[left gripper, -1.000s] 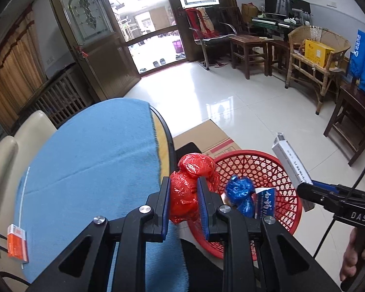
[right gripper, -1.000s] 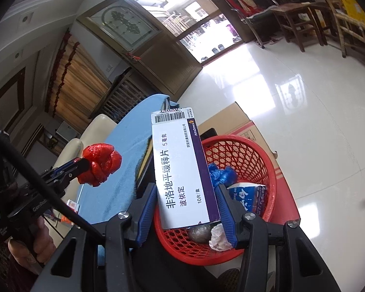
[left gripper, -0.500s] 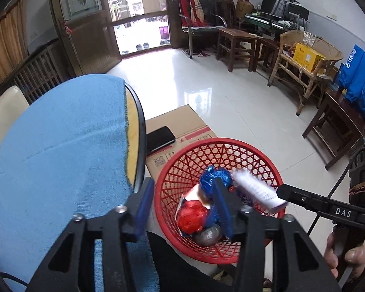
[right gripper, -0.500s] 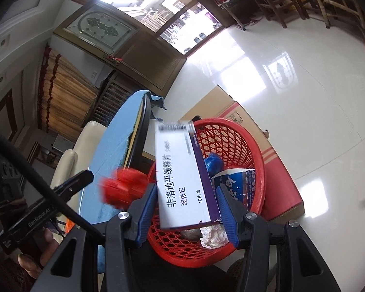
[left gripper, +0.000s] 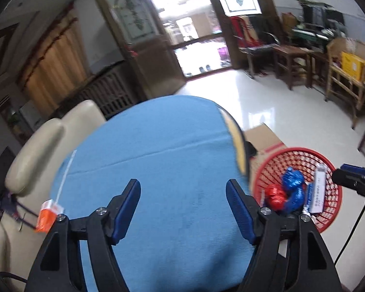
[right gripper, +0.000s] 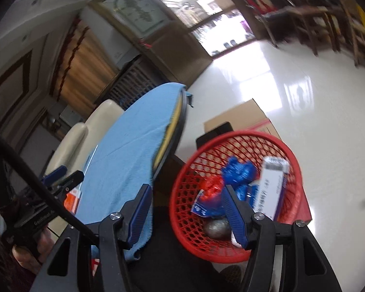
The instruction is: Collect trash
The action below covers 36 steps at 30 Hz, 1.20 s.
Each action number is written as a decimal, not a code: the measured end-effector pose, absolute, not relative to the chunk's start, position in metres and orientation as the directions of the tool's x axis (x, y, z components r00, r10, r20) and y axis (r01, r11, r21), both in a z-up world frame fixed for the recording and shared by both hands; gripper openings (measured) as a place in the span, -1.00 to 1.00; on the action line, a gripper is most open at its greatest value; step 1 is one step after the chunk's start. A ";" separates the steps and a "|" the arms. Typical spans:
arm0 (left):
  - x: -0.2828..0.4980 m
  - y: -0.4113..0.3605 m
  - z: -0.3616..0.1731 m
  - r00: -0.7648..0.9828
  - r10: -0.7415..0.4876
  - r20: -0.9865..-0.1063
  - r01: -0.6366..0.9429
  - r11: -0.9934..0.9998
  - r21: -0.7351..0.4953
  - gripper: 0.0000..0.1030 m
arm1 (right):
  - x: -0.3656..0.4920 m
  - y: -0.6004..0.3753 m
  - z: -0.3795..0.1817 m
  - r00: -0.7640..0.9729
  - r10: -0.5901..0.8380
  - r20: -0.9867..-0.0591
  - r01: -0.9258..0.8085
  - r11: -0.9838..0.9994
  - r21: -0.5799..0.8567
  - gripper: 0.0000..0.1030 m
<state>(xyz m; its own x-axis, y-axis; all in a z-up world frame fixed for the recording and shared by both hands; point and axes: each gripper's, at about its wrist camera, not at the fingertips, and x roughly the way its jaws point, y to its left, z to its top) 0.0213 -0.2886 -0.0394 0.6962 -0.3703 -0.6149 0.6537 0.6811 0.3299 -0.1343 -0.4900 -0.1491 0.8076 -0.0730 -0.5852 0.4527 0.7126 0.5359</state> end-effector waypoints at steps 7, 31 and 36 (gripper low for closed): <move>0.047 -0.215 -0.004 0.785 -0.294 -0.545 0.515 0.798 0.312 0.66 | -0.086 -0.422 -0.096 0.814 -0.084 -0.575 0.352 0.859 0.372 0.24; 0.071 -0.057 0.027 0.877 -0.155 -0.454 0.284 0.931 0.232 0.76 | 0.023 -0.263 -0.017 0.844 -0.057 -0.534 0.197 0.958 0.208 0.24; 0.077 -0.039 0.024 0.877 -0.141 -0.458 0.260 0.943 0.208 0.77 | 0.035 -0.242 -0.016 0.839 -0.049 -0.541 0.171 0.969 0.177 0.24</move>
<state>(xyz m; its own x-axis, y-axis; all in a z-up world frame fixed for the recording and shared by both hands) 0.0774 -0.0390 0.0242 0.8774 -0.1414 -0.4585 0.2605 0.9429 0.2075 0.0350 -0.2421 -0.0157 0.8395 -0.0489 -0.5412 0.1707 0.9693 0.1772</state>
